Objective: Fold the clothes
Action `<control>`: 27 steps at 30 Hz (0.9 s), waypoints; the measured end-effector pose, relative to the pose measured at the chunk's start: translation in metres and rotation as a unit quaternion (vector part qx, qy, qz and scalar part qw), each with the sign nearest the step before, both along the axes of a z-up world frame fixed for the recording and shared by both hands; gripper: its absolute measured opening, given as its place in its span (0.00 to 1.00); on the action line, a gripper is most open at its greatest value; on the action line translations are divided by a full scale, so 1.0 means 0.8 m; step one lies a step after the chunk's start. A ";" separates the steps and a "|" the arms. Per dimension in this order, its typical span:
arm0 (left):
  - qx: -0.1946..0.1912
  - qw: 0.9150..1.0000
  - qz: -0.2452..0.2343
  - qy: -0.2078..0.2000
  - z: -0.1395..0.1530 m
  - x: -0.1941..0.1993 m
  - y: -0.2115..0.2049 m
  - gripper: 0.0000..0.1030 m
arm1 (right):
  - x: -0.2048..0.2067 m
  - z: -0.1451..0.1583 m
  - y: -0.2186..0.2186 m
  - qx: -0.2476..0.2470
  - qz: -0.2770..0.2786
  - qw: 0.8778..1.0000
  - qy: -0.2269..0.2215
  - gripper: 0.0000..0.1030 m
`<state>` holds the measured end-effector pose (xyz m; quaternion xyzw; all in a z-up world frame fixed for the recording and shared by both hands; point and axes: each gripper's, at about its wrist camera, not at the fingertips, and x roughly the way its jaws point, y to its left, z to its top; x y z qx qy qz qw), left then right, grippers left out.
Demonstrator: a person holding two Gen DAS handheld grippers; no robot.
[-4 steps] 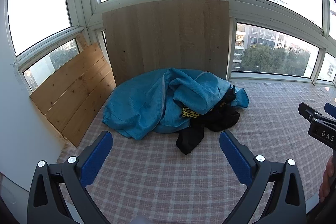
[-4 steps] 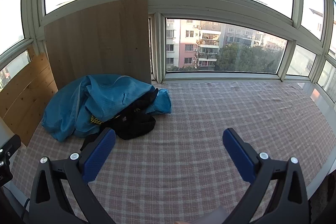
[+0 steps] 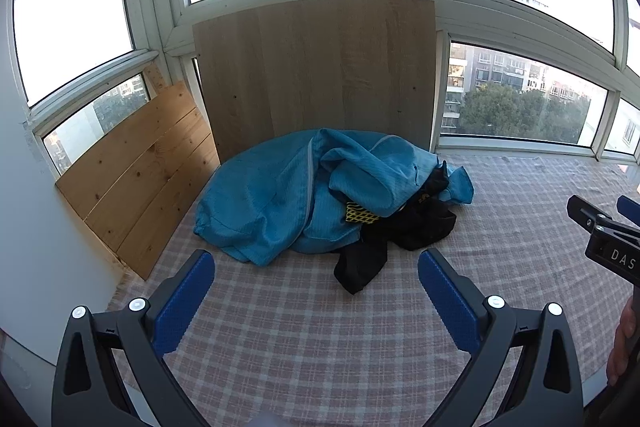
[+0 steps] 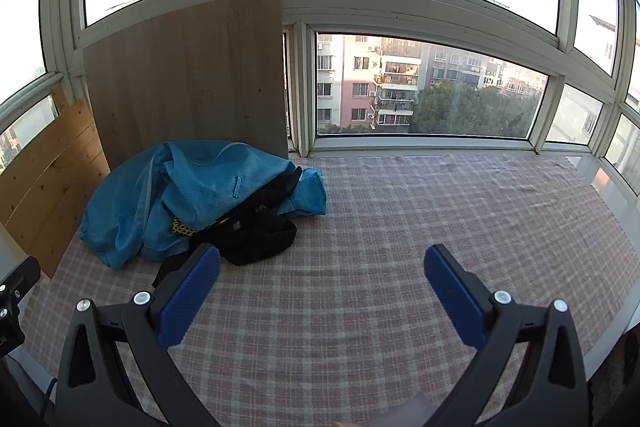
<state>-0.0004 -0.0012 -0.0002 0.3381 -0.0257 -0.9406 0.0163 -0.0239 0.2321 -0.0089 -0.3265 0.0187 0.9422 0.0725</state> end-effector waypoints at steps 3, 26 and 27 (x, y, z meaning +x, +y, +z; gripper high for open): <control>0.001 1.000 0.000 0.001 0.000 0.000 -0.001 1.00 | 0.000 -0.002 -0.001 0.000 0.000 1.000 0.001 1.00; 0.003 1.000 0.005 0.002 0.001 0.000 -0.005 1.00 | -0.002 -0.006 -0.002 -0.001 0.000 1.000 -0.009 1.00; 0.003 1.000 0.005 0.002 0.001 0.000 -0.005 1.00 | -0.002 -0.006 -0.002 -0.001 0.000 1.000 -0.009 1.00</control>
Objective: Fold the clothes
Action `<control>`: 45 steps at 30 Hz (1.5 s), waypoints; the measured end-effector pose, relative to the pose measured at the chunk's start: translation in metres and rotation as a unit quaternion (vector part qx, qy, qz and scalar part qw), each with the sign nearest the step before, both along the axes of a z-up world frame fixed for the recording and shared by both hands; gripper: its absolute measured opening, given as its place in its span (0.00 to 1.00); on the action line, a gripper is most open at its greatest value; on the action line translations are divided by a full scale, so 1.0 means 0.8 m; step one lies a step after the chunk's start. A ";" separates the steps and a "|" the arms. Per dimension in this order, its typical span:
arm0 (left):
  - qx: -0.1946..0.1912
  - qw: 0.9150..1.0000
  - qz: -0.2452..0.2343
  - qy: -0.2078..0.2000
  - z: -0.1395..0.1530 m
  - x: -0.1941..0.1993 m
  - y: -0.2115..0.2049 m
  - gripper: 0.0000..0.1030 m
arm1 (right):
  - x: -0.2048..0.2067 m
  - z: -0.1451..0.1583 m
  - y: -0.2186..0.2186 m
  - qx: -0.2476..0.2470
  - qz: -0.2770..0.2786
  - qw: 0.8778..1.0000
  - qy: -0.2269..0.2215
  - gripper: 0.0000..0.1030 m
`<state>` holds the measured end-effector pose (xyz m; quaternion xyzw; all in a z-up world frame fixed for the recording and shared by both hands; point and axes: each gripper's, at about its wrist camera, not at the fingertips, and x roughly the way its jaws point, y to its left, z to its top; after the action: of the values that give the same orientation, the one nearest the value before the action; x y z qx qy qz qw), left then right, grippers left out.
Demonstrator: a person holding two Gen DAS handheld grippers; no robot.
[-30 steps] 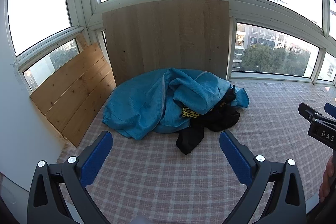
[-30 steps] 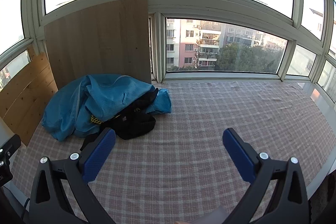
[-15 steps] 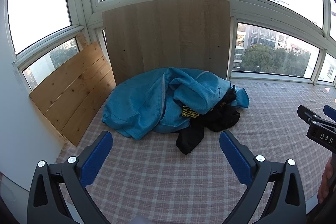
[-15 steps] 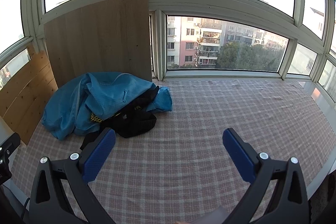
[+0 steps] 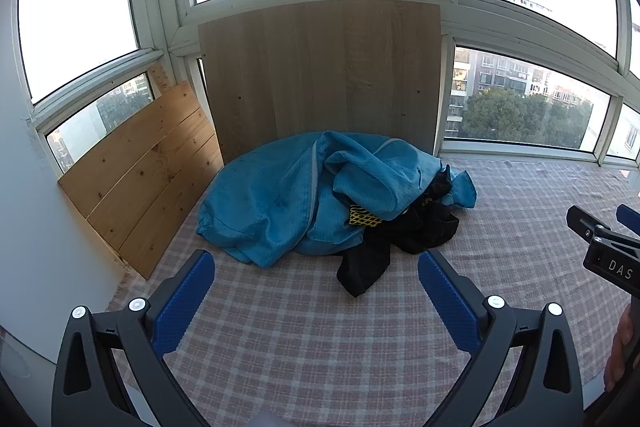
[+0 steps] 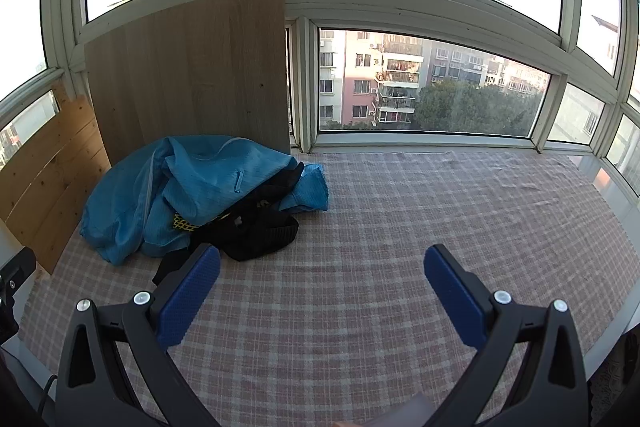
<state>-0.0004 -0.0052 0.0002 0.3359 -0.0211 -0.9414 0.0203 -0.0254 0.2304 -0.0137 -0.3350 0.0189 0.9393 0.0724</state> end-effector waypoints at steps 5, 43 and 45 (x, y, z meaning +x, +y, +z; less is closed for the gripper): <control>0.000 1.000 0.001 0.000 0.001 0.000 -0.002 1.00 | -0.001 -0.001 0.000 0.001 0.000 1.000 -0.002 1.00; -0.010 1.000 0.009 -0.002 -0.001 -0.004 -0.002 1.00 | -0.007 -0.003 -0.005 0.009 0.005 1.000 -0.006 1.00; -0.010 1.000 0.010 -0.003 -0.002 -0.004 -0.002 1.00 | -0.007 -0.003 -0.005 0.010 0.005 1.000 -0.006 1.00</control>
<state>-0.0039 -0.0066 -0.0012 0.3383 -0.0271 -0.9401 0.0326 -0.0308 0.2262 -0.0165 -0.3399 0.0072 0.9377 0.0715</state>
